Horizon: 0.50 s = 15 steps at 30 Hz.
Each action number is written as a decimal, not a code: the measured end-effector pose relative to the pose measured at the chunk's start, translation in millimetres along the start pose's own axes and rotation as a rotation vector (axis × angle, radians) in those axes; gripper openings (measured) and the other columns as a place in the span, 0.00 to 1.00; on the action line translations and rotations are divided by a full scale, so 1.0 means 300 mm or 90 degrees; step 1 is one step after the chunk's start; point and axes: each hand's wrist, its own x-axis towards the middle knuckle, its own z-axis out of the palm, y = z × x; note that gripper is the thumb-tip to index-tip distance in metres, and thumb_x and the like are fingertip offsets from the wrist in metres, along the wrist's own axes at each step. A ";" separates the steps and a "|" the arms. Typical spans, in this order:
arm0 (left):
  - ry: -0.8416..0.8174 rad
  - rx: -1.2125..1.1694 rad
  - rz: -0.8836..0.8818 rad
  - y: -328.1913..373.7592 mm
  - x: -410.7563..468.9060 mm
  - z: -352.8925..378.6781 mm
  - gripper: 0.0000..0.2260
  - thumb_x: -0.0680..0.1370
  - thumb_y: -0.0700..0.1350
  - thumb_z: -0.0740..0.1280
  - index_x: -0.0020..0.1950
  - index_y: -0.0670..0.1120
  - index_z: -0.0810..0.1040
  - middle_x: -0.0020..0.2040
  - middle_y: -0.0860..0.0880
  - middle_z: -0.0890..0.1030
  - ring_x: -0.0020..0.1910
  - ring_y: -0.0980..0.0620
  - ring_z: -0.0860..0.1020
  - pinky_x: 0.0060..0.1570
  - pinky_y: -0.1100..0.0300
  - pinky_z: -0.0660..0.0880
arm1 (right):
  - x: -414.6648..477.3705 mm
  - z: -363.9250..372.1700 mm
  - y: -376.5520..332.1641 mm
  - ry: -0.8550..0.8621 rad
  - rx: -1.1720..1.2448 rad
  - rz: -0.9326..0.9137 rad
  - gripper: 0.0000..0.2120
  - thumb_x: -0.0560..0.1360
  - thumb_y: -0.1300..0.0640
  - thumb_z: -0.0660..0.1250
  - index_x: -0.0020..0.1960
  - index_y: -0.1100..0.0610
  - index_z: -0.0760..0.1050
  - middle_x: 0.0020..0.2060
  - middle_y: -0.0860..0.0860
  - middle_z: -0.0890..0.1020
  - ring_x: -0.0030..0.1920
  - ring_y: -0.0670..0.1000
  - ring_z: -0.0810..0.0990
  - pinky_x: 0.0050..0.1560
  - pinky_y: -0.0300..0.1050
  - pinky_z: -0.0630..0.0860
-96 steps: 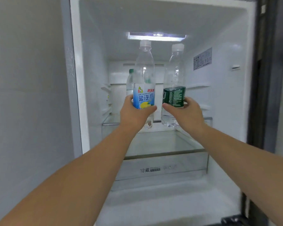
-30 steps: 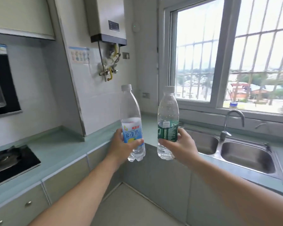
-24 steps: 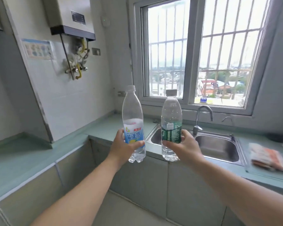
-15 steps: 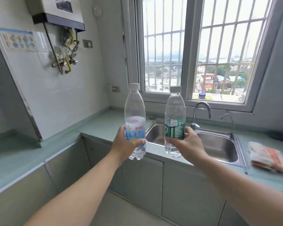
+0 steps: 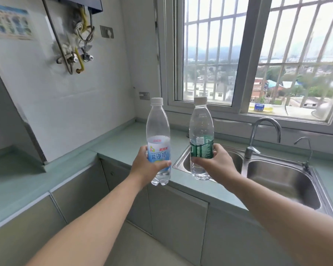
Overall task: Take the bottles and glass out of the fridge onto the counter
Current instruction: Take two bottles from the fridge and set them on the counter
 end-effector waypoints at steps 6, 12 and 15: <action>0.024 0.016 -0.045 -0.178 0.343 -0.135 0.26 0.67 0.48 0.78 0.60 0.49 0.70 0.52 0.51 0.80 0.50 0.52 0.80 0.46 0.61 0.76 | 0.332 0.250 -0.020 -0.016 -0.028 0.036 0.22 0.65 0.55 0.76 0.55 0.51 0.71 0.47 0.47 0.80 0.45 0.45 0.79 0.41 0.39 0.71; 0.008 0.050 -0.080 -0.306 0.637 -0.197 0.27 0.65 0.46 0.78 0.59 0.49 0.70 0.52 0.50 0.80 0.51 0.50 0.80 0.51 0.56 0.77 | 0.603 0.421 0.008 -0.006 -0.055 0.073 0.25 0.64 0.55 0.78 0.57 0.52 0.70 0.48 0.49 0.80 0.46 0.48 0.78 0.39 0.37 0.70; 0.001 0.048 -0.088 -0.337 0.766 -0.201 0.26 0.66 0.45 0.78 0.58 0.49 0.69 0.51 0.51 0.79 0.50 0.52 0.79 0.45 0.63 0.74 | 0.753 0.481 0.028 -0.007 -0.069 0.079 0.26 0.64 0.55 0.78 0.57 0.53 0.70 0.48 0.49 0.79 0.47 0.49 0.77 0.40 0.39 0.69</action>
